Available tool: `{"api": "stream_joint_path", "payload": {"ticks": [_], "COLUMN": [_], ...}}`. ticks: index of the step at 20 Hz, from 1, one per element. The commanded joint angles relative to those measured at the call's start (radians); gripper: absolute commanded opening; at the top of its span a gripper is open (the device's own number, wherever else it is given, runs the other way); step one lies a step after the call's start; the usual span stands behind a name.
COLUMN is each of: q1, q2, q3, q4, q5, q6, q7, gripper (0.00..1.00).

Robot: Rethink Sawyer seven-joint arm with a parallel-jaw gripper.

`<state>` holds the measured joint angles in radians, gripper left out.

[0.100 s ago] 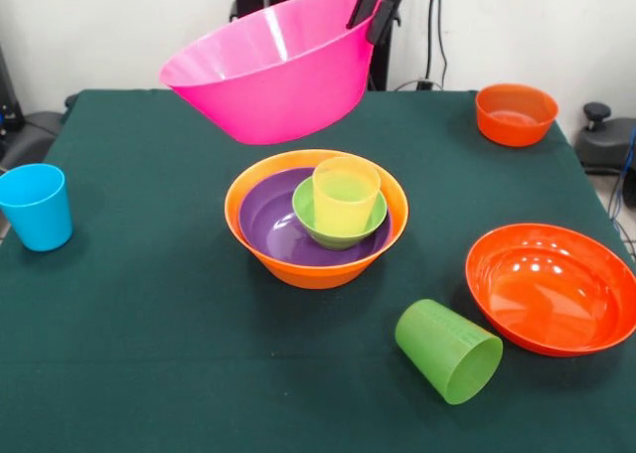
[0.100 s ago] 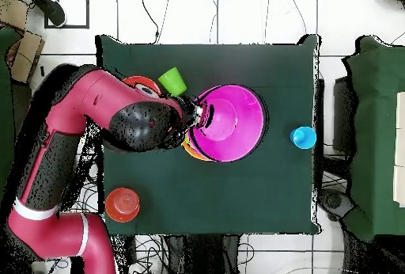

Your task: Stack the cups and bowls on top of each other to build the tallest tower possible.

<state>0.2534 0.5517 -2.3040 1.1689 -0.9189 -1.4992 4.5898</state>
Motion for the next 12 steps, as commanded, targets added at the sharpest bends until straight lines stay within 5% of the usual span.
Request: {"api": "stream_joint_path", "payload": {"ticks": [1, 12], "q1": [0.002, -0.010], "q2": [-0.034, -0.038], "q3": [0.117, 0.133], "q4": [-0.133, -0.149], "q5": [0.048, 0.052], "q6": [0.124, 0.151], "q7": [0.243, 0.263], "gripper": [0.00, 0.00]}}
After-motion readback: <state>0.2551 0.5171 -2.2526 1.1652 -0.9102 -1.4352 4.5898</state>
